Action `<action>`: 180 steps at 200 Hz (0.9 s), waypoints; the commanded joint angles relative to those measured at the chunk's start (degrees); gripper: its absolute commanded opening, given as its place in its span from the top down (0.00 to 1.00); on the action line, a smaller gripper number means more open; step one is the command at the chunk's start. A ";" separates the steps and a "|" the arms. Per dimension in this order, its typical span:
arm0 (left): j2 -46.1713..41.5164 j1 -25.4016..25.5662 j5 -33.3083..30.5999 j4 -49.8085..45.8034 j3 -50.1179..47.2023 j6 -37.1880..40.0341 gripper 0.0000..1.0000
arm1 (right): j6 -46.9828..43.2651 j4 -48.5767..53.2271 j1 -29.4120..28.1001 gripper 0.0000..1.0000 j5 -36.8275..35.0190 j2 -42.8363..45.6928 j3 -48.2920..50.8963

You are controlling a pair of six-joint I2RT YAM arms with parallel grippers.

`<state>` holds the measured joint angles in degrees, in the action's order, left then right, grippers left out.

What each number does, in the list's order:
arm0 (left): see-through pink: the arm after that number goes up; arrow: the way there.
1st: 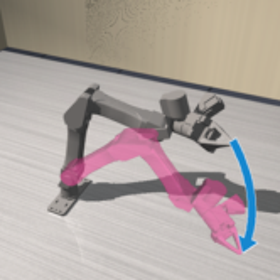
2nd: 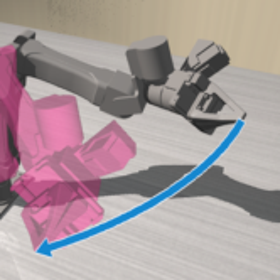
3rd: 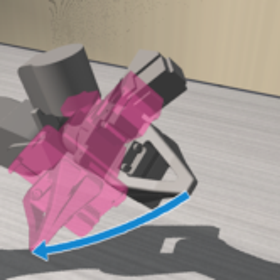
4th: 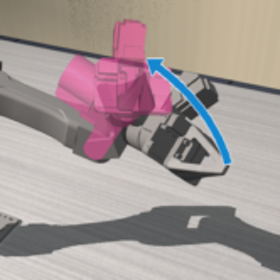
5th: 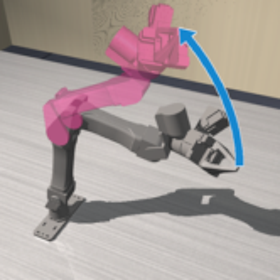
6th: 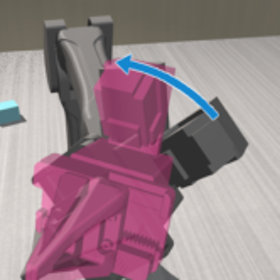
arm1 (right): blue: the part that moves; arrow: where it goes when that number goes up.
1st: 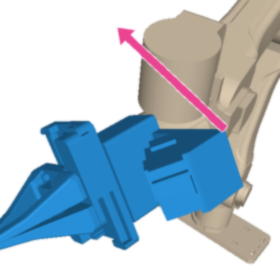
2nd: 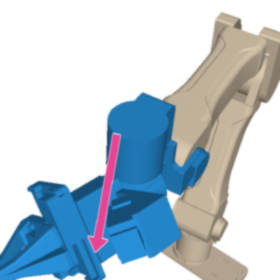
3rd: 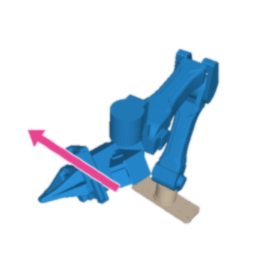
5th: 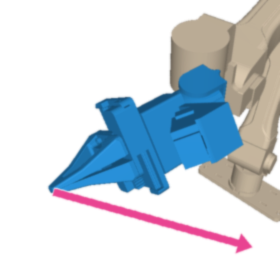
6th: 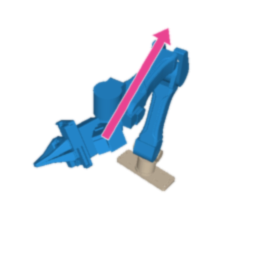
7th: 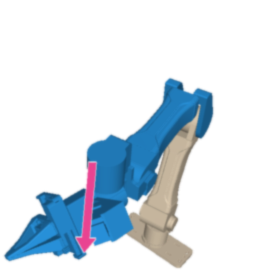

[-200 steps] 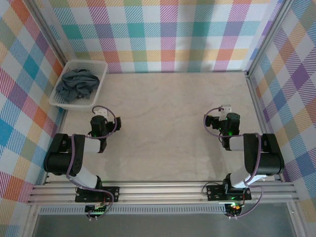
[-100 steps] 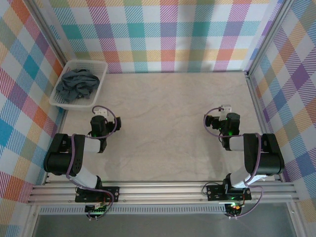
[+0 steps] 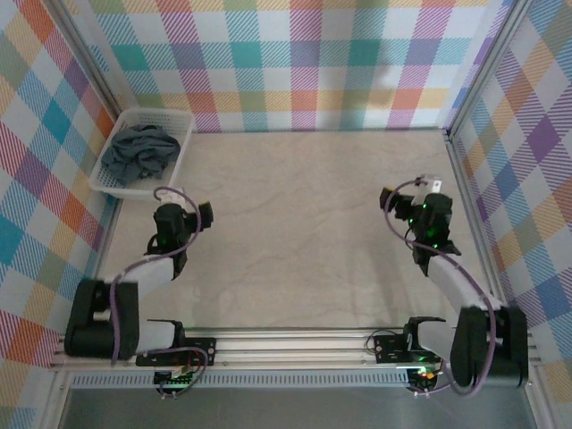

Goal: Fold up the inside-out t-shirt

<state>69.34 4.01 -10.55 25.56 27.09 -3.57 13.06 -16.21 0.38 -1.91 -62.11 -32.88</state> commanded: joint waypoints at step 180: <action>71.52 -20.19 16.24 -61.46 110.80 -19.60 0.05 | 12.15 56.64 -15.49 0.00 31.28 -23.62 -48.04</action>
<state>136.55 -15.27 2.13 -30.41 130.43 -22.09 27.66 36.77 -14.83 27.24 -83.24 -76.84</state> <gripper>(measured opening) 0.997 0.996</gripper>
